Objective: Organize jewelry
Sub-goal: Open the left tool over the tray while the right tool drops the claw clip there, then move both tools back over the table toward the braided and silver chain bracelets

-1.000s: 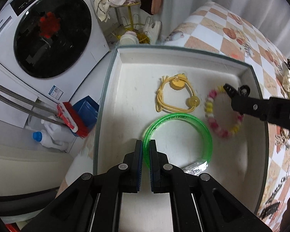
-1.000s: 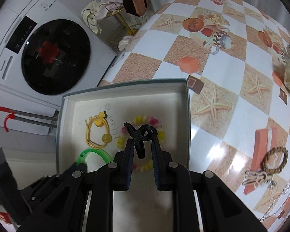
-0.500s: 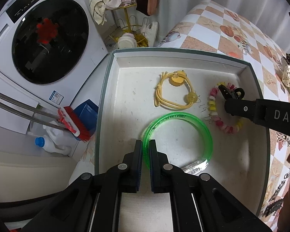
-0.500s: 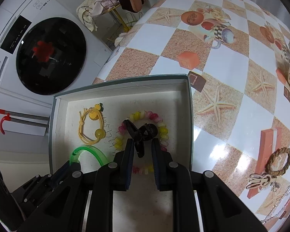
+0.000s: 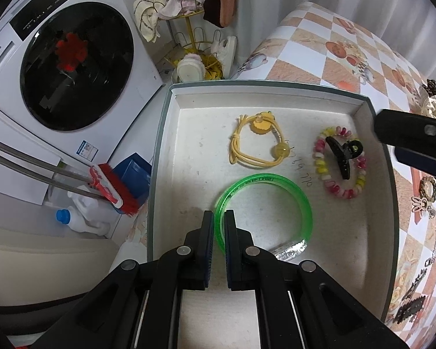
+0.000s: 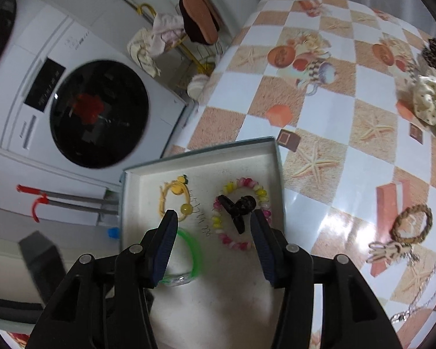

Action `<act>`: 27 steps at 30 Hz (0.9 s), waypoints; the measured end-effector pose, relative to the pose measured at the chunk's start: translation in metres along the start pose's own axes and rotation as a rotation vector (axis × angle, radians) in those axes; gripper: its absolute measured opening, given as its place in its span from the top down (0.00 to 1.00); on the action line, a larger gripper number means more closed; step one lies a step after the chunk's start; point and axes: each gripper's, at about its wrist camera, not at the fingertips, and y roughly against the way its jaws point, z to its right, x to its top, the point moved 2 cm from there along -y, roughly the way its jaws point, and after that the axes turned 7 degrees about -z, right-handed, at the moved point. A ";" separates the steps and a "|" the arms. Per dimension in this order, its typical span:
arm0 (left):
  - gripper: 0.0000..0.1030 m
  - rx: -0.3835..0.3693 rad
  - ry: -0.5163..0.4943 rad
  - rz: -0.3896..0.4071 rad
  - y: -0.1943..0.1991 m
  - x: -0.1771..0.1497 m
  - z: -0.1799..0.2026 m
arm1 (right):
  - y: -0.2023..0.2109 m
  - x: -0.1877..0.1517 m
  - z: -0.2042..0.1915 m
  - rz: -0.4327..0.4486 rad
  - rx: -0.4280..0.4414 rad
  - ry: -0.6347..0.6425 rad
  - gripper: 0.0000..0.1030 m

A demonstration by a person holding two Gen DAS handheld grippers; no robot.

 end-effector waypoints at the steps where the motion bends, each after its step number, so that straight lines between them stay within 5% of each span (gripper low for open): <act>1: 0.89 -0.002 -0.004 0.000 0.001 0.000 0.001 | 0.005 -0.003 0.001 0.007 0.003 -0.006 0.45; 3: 0.86 -0.006 -0.007 -0.001 0.003 -0.001 0.003 | 0.015 -0.010 0.007 0.021 0.005 -0.024 0.44; 4: 0.74 -0.008 -0.011 0.000 0.004 -0.001 0.003 | 0.019 -0.014 0.010 0.025 0.005 -0.034 0.44; 5: 0.20 -0.008 -0.012 0.002 0.006 -0.002 0.004 | 0.023 -0.018 0.013 0.027 0.003 -0.045 0.44; 6: 0.00 0.004 -0.005 0.013 0.009 -0.004 0.003 | 0.027 -0.021 0.018 0.030 0.000 -0.061 0.44; 8: 0.00 0.025 -0.011 0.076 0.021 -0.006 0.005 | 0.032 -0.029 0.028 0.033 -0.005 -0.094 0.44; 18: 0.00 0.010 -0.110 0.083 0.040 -0.009 0.030 | 0.069 -0.082 0.107 0.062 -0.070 -0.294 0.32; 21: 0.00 -0.014 -0.143 0.075 0.042 -0.009 0.042 | 0.076 -0.100 0.132 0.061 -0.091 -0.360 0.21; 27: 0.00 -0.057 -0.210 0.051 0.042 -0.009 0.077 | 0.089 -0.124 0.166 0.064 -0.133 -0.438 0.21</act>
